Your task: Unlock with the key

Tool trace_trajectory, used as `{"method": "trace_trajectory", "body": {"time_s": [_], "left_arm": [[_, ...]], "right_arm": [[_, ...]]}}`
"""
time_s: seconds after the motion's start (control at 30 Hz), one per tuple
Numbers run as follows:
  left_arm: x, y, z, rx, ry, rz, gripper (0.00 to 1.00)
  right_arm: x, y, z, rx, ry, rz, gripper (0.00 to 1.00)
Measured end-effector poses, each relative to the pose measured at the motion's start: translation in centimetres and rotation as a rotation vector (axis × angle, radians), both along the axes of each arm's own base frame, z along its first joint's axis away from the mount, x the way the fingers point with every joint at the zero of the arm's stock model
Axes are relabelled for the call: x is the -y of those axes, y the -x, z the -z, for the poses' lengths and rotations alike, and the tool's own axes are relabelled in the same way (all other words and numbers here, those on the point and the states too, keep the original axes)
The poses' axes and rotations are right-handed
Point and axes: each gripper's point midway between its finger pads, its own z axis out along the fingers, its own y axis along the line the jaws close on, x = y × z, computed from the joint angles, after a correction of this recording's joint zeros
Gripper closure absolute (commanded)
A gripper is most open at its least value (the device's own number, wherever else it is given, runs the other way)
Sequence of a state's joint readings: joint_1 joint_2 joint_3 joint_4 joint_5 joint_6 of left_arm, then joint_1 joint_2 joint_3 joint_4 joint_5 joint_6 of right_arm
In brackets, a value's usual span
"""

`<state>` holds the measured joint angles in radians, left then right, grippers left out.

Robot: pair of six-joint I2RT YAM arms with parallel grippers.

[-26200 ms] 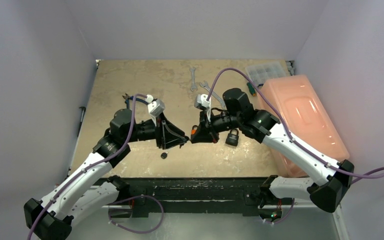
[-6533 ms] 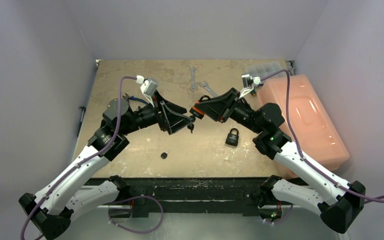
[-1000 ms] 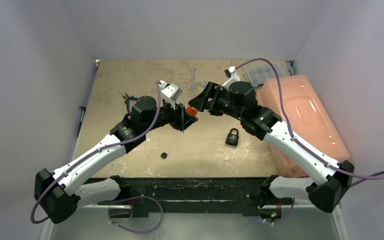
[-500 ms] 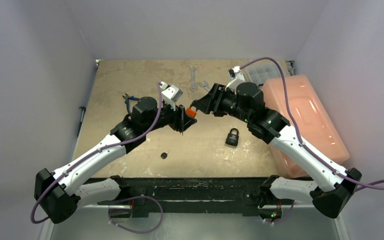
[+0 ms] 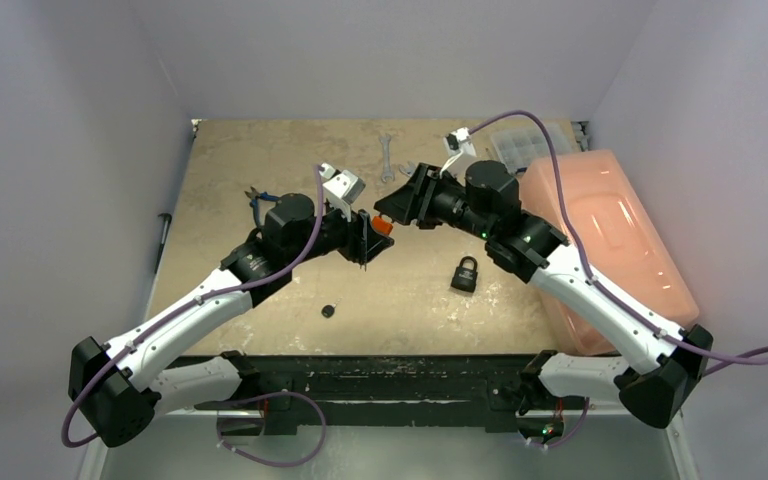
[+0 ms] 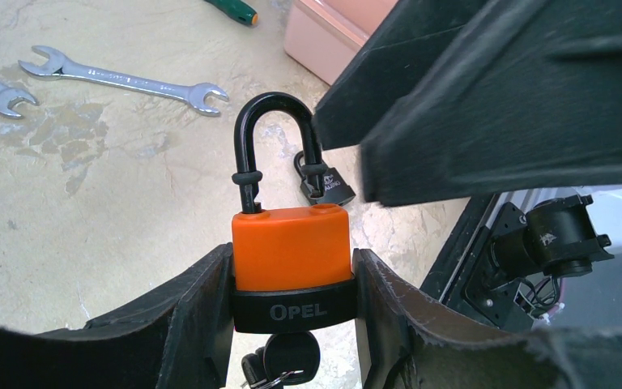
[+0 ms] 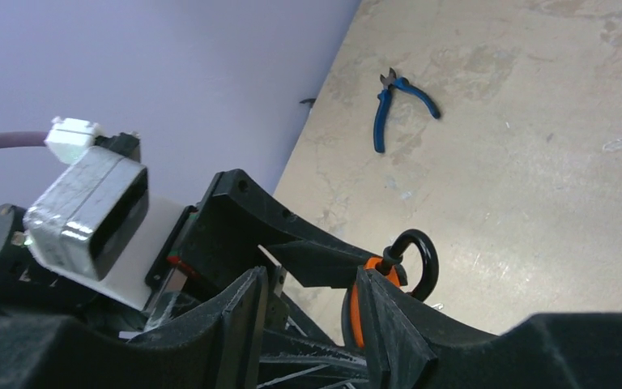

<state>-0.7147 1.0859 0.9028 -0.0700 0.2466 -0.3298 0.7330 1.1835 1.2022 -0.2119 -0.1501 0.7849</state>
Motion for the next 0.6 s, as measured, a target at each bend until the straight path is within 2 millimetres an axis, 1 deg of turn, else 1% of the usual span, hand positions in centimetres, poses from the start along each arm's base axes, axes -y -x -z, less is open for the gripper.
{"method": "trace_trajectory", "body": {"time_s": [0.13,0.3,0.6], "left_arm": [[0.0,0.0,0.0,-0.002,0.002,0.001,1.0],[0.1,0.2,-0.2,-0.011,0.013,0.007,1.0],[0.0,0.6,-0.9,-0.006,0.034,0.013,1.0]], "right_arm": [[-0.4,-0.5,1.0,-0.017,0.014,-0.002,0.5],[-0.4,-0.4,2.4,-0.038,0.034,0.0,0.5],[-0.6,-0.6,3.5,-0.06,0.045,0.001,0.5]]}}
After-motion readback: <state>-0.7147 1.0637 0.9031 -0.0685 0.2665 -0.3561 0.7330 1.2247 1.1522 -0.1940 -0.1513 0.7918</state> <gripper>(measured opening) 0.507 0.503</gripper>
